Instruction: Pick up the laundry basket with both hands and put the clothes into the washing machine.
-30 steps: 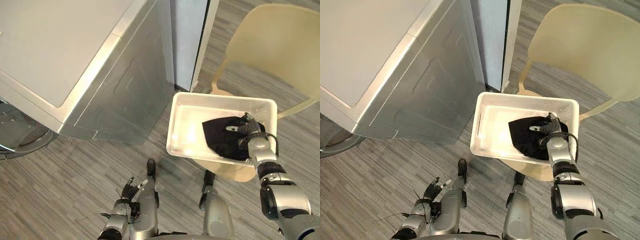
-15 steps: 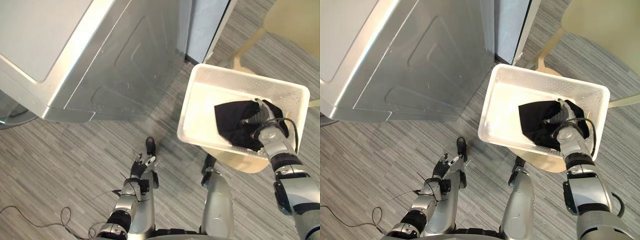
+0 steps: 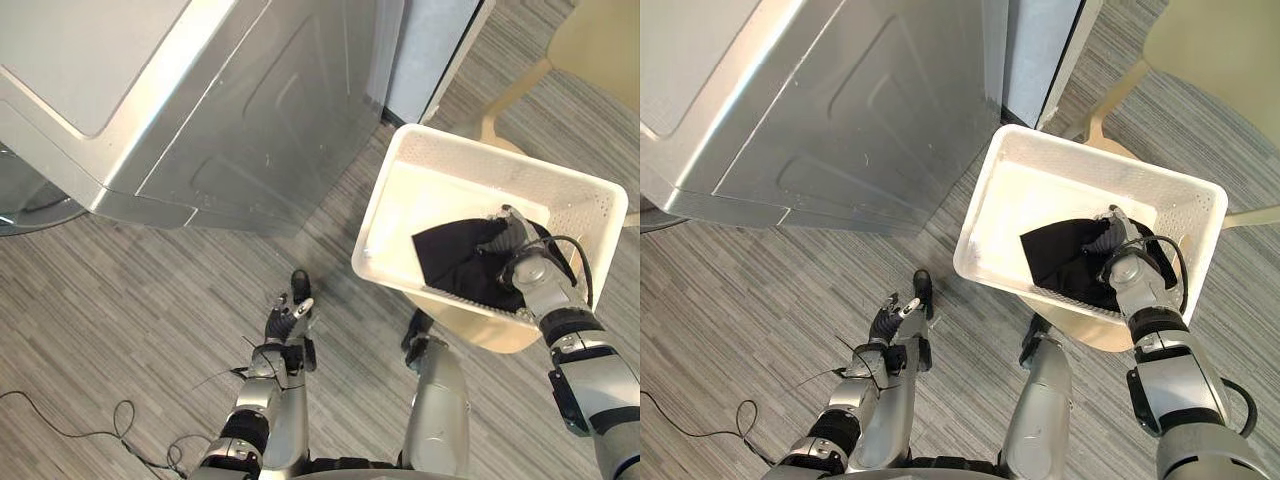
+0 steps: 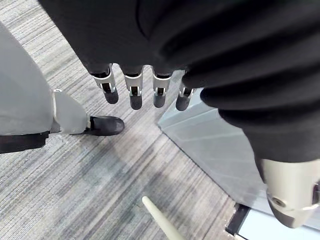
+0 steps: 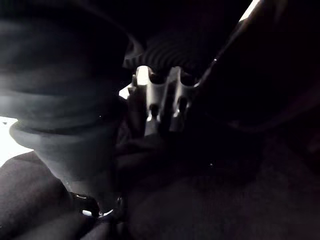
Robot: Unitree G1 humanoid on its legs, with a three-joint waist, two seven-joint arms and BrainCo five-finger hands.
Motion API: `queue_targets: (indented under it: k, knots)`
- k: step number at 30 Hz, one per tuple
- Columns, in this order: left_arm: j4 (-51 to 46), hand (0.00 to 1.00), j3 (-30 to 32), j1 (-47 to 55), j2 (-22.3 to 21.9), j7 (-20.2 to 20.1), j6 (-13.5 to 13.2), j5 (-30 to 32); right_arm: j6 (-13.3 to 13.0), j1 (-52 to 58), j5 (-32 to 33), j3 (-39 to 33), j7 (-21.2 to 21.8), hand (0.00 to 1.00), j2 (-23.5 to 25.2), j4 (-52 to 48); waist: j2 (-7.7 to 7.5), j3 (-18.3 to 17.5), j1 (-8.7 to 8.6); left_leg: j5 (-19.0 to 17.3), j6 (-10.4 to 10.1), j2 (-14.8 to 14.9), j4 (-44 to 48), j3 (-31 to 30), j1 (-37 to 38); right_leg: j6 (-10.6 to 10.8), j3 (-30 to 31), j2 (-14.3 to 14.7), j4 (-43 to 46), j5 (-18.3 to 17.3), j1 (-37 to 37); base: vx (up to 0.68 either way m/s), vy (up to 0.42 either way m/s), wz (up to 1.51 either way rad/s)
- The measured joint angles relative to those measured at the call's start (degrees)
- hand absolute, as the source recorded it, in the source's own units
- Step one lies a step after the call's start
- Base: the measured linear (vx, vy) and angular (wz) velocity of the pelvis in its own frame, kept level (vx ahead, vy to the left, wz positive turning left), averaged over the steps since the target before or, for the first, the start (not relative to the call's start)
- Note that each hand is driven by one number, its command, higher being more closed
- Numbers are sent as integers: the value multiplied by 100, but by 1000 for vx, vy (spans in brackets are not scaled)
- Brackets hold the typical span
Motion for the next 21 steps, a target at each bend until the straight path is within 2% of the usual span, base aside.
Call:
queue_targets:
  k: [3,8,10,15,18,20,21]
  knots:
    - [2,0,2,-1,-15,6,51,-1,21,76,-41,-21,18,100,67,61,-1,-9,6,3,2,11,1,-40,84,0,-81,10,-20,0,157,26,-65,6]
    - [7,0,1,10,-47,10,61,-3,170,409,-8,-448,69,100,376,163,-25,-110,81,2,2,26,1,-116,358,5,-246,14,-181,-3,609,35,-54,9]
    - [123,0,-1,11,-42,8,58,-6,242,564,154,-634,170,100,494,182,-47,-202,164,0,1,42,-17,-141,533,6,-314,29,-270,-2,849,33,-45,6]
    - [513,0,7,196,102,-5,113,-8,332,674,645,-1023,294,100,899,22,-125,-266,189,0,0,157,-323,15,1193,48,-351,167,-686,94,1500,16,-32,-9]
    - [894,0,275,401,161,-4,114,-59,331,901,903,-1382,257,100,1025,-677,-252,-604,202,6,-1,269,-522,180,1424,64,-295,350,-1027,231,1697,63,-24,-28]
    - [1046,0,450,736,267,-9,118,-99,321,1188,1086,-1651,204,100,1031,-1180,-418,-984,194,22,-25,301,-604,261,1617,92,-277,420,-1268,279,1913,151,-31,-16]
    - [1053,0,455,835,310,-11,118,-98,319,1248,1093,-1740,173,100,1031,-1282,-455,-1085,174,21,-25,300,-613,274,1659,100,-288,430,-1326,284,1977,147,-28,-1]
